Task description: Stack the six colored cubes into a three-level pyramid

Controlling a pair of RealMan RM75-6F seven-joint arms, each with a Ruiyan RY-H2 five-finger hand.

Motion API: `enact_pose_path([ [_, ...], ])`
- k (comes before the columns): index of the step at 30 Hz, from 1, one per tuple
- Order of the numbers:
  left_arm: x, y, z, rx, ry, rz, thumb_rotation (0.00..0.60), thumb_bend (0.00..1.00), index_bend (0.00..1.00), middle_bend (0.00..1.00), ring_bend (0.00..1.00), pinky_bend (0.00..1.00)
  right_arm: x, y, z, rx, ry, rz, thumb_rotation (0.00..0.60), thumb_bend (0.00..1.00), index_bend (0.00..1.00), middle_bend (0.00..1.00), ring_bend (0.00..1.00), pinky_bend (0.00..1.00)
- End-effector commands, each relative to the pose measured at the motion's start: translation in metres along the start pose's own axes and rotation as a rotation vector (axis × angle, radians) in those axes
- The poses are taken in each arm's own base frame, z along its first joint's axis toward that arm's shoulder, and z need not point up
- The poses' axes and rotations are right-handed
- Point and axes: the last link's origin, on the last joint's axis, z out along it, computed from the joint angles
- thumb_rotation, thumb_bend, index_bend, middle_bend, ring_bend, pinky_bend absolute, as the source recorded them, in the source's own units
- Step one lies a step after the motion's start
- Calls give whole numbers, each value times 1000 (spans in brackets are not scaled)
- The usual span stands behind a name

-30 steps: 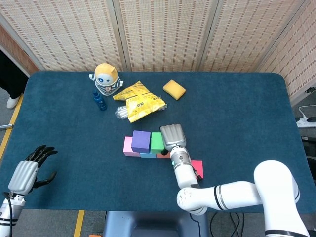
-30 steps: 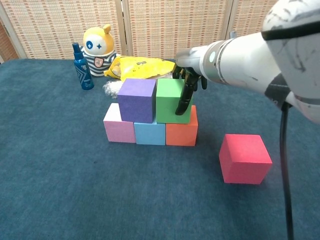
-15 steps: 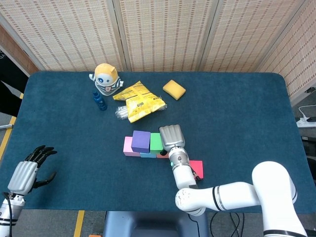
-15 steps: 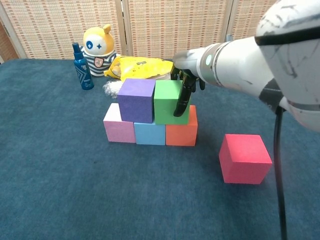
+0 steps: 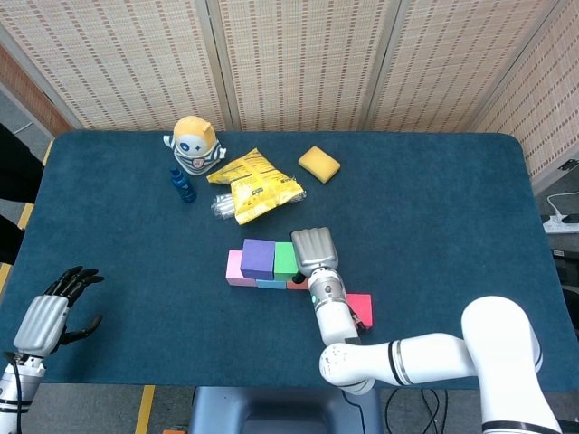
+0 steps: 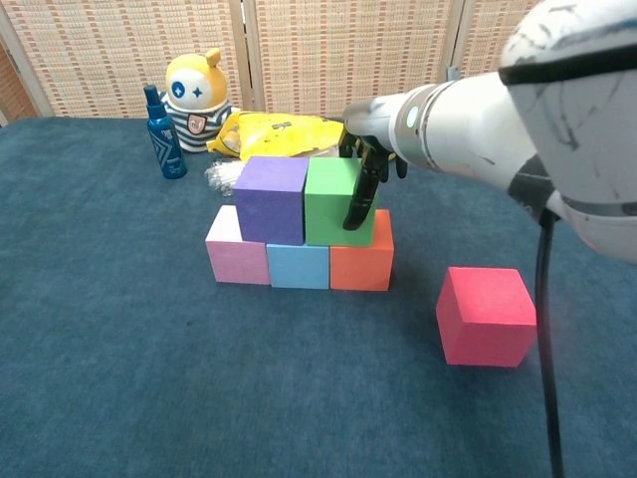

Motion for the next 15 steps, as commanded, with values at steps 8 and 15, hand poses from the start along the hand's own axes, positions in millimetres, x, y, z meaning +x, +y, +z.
enact_pose_path([
  [8, -1, -2, -1, 5, -5, -1, 600, 328, 234, 158, 88, 252, -2, -2, 0, -5, -1, -11, 600, 218, 547, 502, 466, 475],
  [15, -1, -2, -1, 4, -6, -5, 600, 329, 228, 156, 86, 253, -4, -3, 1, -7, -4, -17, 600, 218, 512, 502, 451, 468],
])
